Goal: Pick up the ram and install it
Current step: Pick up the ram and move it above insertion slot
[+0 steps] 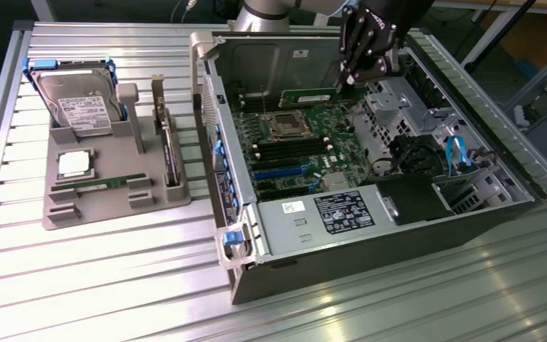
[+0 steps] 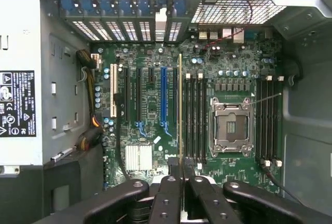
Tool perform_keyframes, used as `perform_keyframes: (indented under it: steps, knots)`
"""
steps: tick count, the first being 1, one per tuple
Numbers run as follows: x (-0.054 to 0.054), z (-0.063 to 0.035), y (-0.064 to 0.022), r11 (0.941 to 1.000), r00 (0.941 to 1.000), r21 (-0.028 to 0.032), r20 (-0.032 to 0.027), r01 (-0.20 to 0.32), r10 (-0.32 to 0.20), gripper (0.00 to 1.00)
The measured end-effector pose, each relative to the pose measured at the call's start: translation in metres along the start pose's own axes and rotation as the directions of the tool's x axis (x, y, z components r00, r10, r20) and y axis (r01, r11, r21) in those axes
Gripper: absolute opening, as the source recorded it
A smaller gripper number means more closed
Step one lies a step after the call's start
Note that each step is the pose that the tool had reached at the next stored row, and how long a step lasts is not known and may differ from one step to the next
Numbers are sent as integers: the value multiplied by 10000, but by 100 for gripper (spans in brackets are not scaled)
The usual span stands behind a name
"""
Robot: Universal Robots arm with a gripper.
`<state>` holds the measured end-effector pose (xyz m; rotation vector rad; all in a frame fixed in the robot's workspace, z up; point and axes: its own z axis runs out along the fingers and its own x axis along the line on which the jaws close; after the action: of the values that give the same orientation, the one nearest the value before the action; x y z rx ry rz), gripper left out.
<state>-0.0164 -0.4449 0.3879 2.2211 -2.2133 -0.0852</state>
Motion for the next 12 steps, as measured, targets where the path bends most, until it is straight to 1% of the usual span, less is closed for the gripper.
perform_keyframes:
  steps: [3,6,8,12]
  knots:
    - [-60,2,0,10000,10000,0,0,0,0,12]
    - [-142,5,-1,10000,10000,-1,0,0,0,12]
    - [-159,5,-1,10000,10000,0,-1,0,0,12]
    - [-159,6,-1,10000,10000,0,0,0,0,12]
